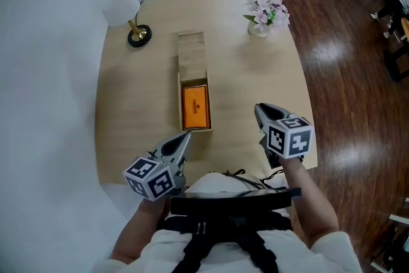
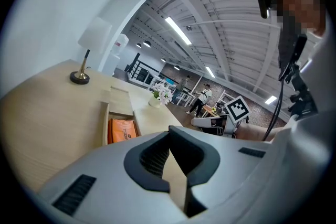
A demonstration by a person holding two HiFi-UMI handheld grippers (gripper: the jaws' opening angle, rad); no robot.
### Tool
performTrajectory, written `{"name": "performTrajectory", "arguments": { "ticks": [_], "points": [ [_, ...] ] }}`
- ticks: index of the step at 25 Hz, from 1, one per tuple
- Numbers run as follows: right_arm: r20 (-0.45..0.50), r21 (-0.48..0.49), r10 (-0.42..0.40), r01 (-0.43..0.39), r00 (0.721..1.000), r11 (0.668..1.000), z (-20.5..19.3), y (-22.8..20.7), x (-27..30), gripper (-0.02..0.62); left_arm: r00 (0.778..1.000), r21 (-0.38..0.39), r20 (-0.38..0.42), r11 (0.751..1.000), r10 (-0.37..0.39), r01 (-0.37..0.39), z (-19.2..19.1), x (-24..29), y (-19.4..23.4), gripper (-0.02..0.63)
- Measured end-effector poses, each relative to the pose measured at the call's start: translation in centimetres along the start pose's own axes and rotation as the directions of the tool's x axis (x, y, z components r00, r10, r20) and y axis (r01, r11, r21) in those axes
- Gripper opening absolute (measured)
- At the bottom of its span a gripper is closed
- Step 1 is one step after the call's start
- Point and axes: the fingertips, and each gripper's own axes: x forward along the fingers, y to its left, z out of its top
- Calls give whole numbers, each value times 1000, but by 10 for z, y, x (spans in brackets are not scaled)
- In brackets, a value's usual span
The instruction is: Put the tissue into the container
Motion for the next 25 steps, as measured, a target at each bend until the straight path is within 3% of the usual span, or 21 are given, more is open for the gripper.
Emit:
{"name": "performTrajectory", "arguments": {
  "ticks": [17,25],
  "points": [
    [104,69,33,-40,994,997,-39,13,-57,32,996,19,-38,997,-80,80,-12,14,-37,0],
    [109,19,20,-22,994,1000,-41,17,-61,32,995,33,-60,996,-79,82,-12,17,-36,0]
  ]
}}
